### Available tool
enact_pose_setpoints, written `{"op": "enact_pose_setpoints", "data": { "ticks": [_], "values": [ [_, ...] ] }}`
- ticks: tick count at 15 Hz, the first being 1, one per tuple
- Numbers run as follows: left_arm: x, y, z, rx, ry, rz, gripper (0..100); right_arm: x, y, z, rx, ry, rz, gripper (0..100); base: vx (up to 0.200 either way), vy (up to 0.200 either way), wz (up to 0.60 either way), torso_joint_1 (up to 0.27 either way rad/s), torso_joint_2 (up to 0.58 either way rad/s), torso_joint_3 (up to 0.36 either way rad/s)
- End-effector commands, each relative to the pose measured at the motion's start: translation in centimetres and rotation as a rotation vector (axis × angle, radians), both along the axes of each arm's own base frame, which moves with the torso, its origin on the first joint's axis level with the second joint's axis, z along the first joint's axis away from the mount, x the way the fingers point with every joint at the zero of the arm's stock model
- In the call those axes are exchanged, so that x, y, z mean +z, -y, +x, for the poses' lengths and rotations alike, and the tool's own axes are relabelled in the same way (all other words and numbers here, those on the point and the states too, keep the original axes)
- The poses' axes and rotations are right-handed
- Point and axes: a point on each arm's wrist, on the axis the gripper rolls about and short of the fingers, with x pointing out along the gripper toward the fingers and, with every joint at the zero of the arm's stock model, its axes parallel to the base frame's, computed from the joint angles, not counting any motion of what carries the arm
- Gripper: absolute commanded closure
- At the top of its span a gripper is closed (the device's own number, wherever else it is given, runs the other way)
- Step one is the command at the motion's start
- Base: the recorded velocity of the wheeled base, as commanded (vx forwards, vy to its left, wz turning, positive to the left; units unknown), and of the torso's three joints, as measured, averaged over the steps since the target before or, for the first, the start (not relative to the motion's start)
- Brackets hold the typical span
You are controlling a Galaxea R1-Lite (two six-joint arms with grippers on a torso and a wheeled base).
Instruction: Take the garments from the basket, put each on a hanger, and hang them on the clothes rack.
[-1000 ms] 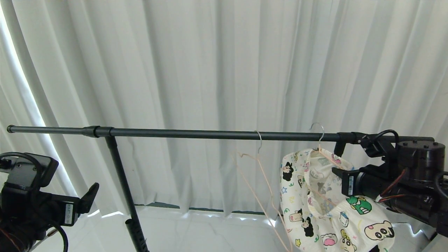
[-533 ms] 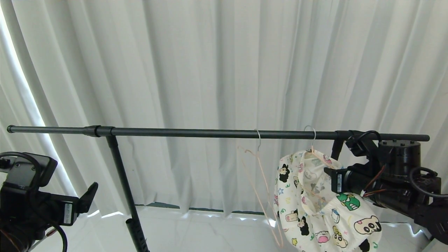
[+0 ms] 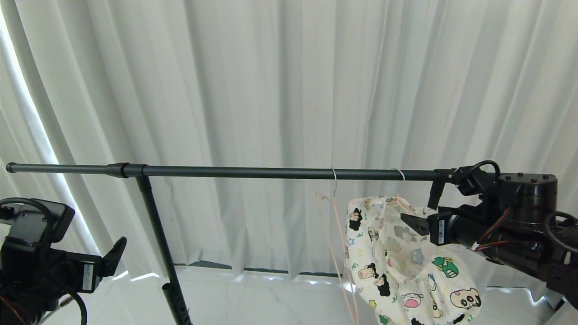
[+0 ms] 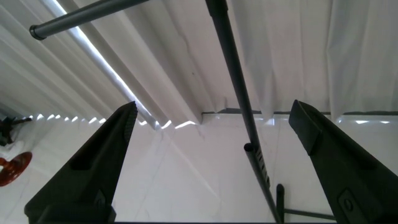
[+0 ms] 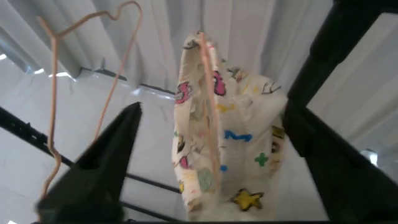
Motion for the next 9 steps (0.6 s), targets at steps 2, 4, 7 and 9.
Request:
{"op": "enact_pose_setpoints", "data": {
  "ticks": [2, 4, 7, 9],
  "values": [
    [-0.1, 0.0, 0.0, 0.004, -0.002, -0.006, 0, 3.4, 0.7, -3.1, 0.034, 0.061, 0.021, 0, 0.000, 0.000, 0.00, 0.000, 0.00, 0.000],
    [-0.4, 0.0, -0.2, 0.006, -0.012, -0.008, 0, 4.2, 1.9, -5.3, 0.045, 0.057, -0.051, 0, 0.000, 0.000, 0.00, 0.000, 0.00, 0.000],
    [-0.7, -0.2, -0.6, 0.019, -0.026, -0.009, 0, 4.6, 4.5, -9.0, 0.059, -0.029, -0.219, 0, 0.000, 0.000, 0.00, 0.000, 0.00, 0.000],
    [-0.7, -0.5, -0.6, 0.036, -0.024, -0.011, 0, 4.1, 6.1, -10.9, 0.006, -0.098, -0.349, 0, 0.000, 0.000, 0.00, 0.000, 0.00, 0.000]
  ]
}}
